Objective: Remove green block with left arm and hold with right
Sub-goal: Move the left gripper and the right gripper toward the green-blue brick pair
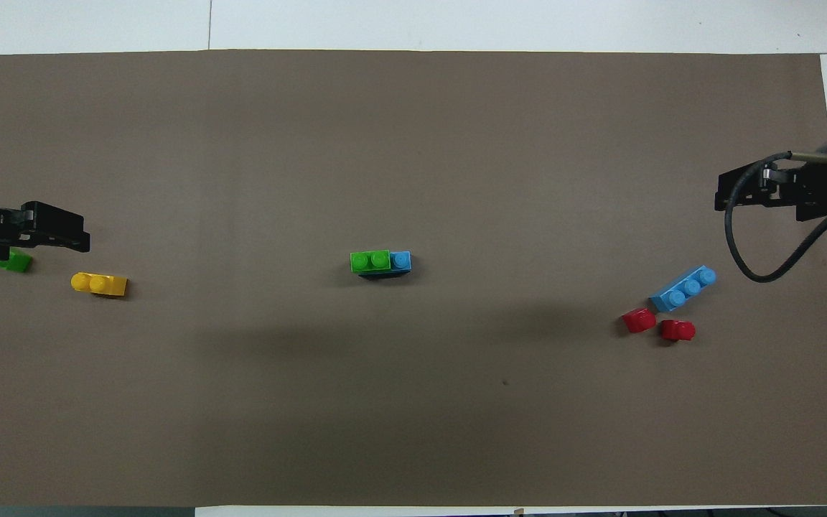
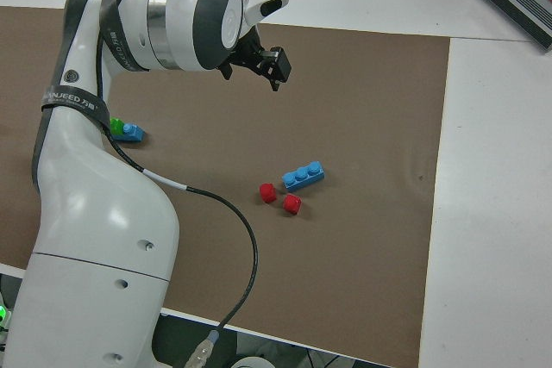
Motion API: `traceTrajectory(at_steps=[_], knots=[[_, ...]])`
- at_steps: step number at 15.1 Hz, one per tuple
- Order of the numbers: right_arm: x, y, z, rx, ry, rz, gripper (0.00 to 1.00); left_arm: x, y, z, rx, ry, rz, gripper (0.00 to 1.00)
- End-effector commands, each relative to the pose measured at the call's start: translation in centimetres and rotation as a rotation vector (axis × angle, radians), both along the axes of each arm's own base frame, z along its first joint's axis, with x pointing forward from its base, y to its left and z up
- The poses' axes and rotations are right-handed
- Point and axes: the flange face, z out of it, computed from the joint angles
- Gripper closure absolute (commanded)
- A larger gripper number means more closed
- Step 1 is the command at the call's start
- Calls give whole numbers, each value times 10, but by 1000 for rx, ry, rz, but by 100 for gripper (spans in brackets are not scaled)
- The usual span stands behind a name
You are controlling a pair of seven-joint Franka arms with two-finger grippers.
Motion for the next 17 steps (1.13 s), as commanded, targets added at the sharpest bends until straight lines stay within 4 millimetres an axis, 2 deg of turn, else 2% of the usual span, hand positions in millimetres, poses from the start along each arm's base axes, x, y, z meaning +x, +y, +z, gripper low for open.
traceTrajectory(at_steps=[1,4,5,7,9,11,13,14,17], knots=[[1,-2,2,19,5,4,0,-2,0,8,-20,-18,-15,0],[0,2,0,18,9,-8,0,-2,0,7,-20,-16,-15,0],[-1,8,-5,23,18,-85,0,-2,0,7,-21,-16,-15,0],[-3,25,-22,100,59,-369,1,-2,0,7,-20,-16,-15,0],[-1,66,-47,176,90,-634,1,-2,0,7,-21,-16,-15,0],[1,118,-77,211,107,-901,1,-2,0,7,-21,-16,-13,0],[11,145,-106,276,174,-1123,1,-2,-2,6,-22,-18,3,0],[14,154,-121,308,218,-1181,1,-5,-5,6,-18,-17,36,0],[17,185,-161,403,312,-1331,2,-15,-28,-9,-5,-21,277,0]])
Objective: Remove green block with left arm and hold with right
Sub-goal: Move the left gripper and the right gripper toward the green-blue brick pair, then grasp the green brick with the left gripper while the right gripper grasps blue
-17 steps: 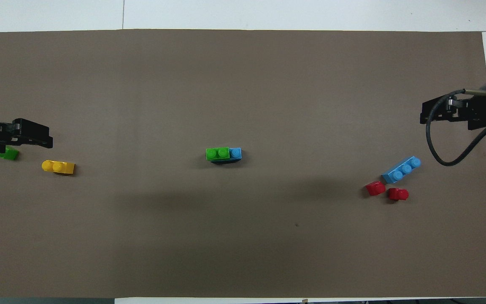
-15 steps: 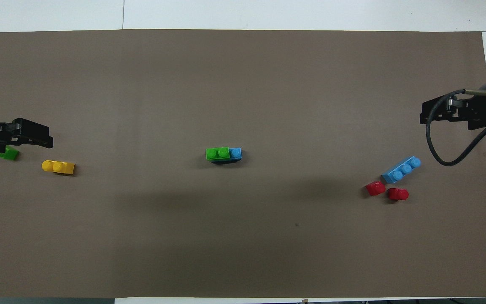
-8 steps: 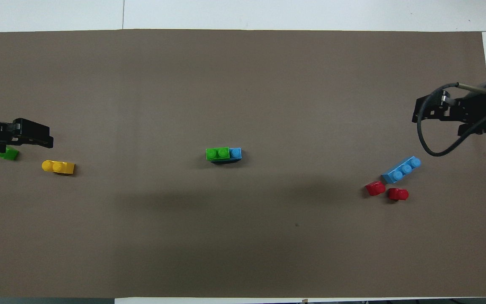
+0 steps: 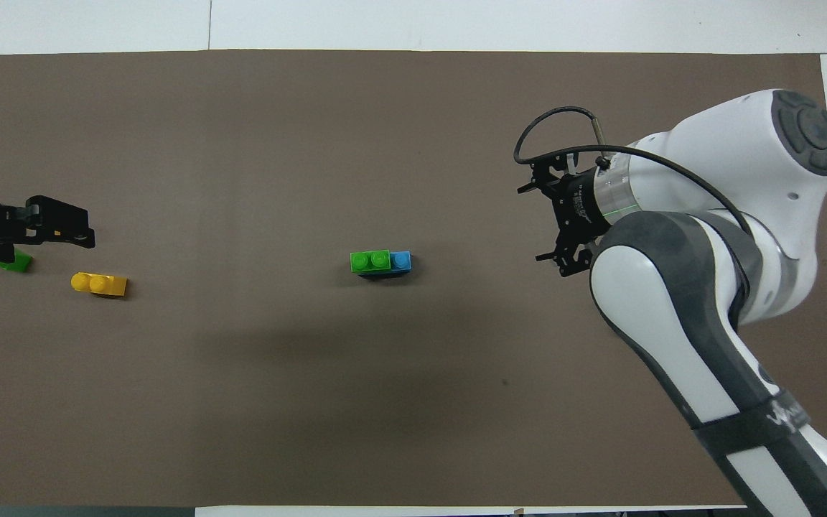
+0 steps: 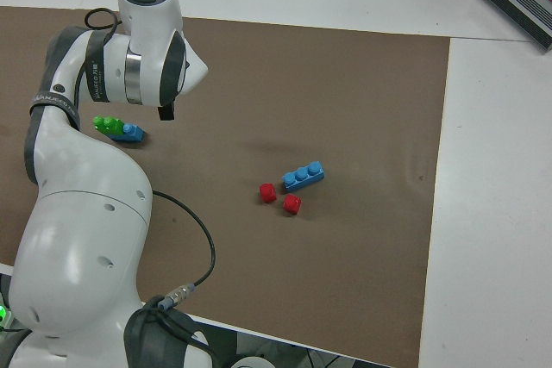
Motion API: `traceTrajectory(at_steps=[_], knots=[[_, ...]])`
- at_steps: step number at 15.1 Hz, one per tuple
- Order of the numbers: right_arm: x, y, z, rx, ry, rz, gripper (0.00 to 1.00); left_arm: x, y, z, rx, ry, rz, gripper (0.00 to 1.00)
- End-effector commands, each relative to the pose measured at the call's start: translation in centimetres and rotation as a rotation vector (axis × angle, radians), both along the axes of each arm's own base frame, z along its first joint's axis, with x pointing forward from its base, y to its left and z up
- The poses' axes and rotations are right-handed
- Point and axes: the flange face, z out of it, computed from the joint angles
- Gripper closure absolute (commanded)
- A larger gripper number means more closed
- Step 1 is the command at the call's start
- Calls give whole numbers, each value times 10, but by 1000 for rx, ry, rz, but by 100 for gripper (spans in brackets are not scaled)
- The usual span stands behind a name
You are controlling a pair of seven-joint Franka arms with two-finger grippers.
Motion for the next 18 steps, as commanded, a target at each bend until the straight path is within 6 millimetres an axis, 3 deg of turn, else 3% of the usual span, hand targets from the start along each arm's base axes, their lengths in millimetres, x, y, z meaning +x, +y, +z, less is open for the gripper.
traceTrajectory(at_steps=[1,4,7,12,18], knots=[[2,20,-33,83,48,-163,1,-22,-34,-18,-10,-25,192,0],[3,45,-67,141,84,-220,1,-44,-70,-43,-18,-59,405,0],[-6,85,-103,120,70,-188,1,-67,-107,-66,-42,-84,677,0],[-26,120,-148,84,25,-133,1,-103,-191,-108,-43,-44,1023,0],[-38,142,-180,72,-17,-109,1,-105,-263,-167,-49,-27,1326,0]])
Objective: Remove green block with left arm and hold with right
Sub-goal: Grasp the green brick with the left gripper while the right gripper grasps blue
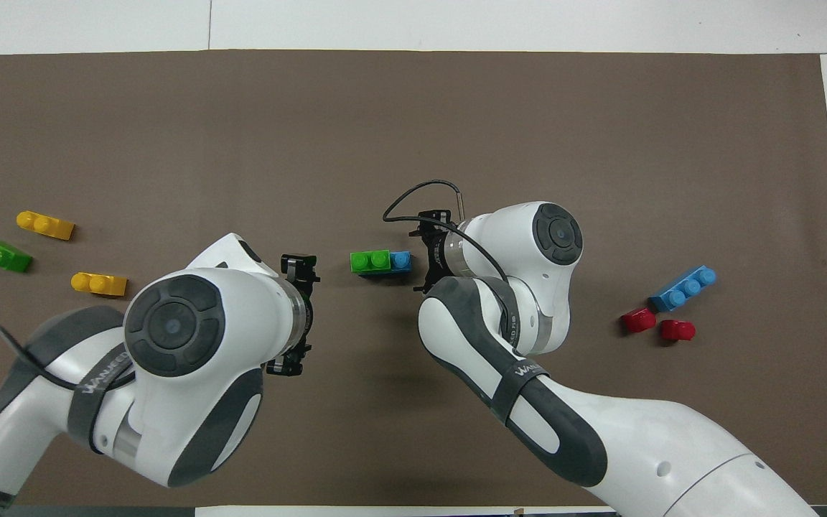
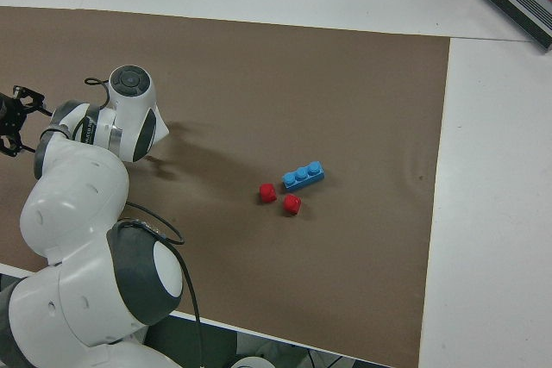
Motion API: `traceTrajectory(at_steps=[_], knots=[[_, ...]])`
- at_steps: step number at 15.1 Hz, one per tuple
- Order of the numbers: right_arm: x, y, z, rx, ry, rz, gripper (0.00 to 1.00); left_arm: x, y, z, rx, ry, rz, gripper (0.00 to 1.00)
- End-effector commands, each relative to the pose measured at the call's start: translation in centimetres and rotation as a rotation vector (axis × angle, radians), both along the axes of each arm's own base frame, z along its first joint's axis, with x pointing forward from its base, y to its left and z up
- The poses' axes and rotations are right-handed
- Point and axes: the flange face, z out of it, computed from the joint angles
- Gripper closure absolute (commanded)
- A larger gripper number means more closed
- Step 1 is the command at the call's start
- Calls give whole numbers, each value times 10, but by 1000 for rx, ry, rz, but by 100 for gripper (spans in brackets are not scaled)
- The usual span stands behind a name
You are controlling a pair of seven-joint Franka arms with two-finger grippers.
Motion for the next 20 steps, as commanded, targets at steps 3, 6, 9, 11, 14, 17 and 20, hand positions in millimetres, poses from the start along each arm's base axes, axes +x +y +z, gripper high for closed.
traceTrajectory(at_steps=[3,6,9,11,14,17,20], knots=[[-7,9,-11,14,-37,2,1,15,-36,-34,-26,-45,204,0],[-11,17,-10,14,-51,12,2,41,-54,-43,-24,-64,280,0],[-11,17,-11,14,-55,9,36,45,-57,-43,-39,-78,341,0],[-11,17,-11,14,-57,8,70,48,-58,-47,-43,-103,369,0],[-10,15,-11,15,-57,2,100,50,-61,-63,-38,-95,383,0],[-9,15,-11,15,-57,1,100,53,-65,-81,-13,-101,369,0],[-9,14,-13,32,-42,-25,100,50,-77,-105,9,-104,363,0]])
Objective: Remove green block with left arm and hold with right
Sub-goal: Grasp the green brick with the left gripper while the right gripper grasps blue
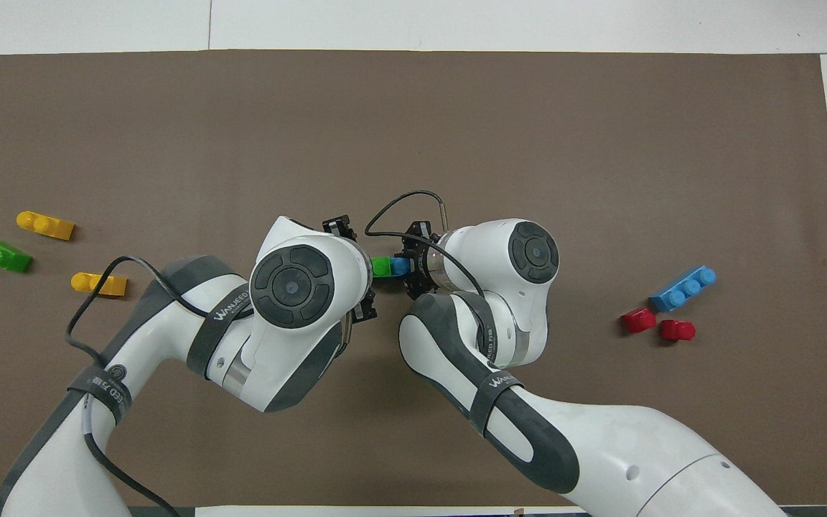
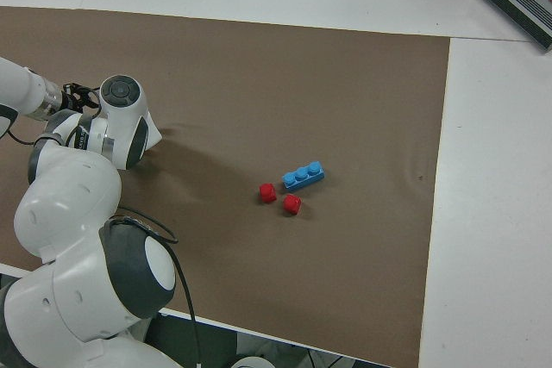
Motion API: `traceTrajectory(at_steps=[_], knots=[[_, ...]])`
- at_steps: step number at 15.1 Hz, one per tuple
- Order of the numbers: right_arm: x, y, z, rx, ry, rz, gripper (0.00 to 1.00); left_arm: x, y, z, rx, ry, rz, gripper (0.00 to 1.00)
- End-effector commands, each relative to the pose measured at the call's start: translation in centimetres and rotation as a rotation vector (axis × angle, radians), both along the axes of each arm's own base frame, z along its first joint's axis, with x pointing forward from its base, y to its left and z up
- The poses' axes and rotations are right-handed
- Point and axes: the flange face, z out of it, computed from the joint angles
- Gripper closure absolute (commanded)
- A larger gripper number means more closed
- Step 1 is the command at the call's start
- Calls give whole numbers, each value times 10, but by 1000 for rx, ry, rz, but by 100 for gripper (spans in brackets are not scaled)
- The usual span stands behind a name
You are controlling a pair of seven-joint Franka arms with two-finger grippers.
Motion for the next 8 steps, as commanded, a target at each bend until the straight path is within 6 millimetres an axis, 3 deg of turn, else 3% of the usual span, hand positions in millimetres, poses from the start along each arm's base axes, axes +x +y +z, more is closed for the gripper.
traceTrajectory(at_steps=[1,3,4,5,6,8], knots=[[0,-5,-4,32,-10,-25,100,1,-16,-19,20,-22,2,0],[0,-4,-3,33,-11,-25,100,0,-17,-22,27,-22,-4,0],[0,-4,-3,34,-11,-25,100,1,-17,-22,29,-25,-8,27],[0,-4,-3,34,-10,-27,100,1,-16,-21,45,-39,-26,70],[0,-4,-3,34,-11,-25,100,0,-18,-23,65,-54,-62,100],[0,-4,-3,34,-10,-27,100,2,-19,-21,58,-72,-71,100]])
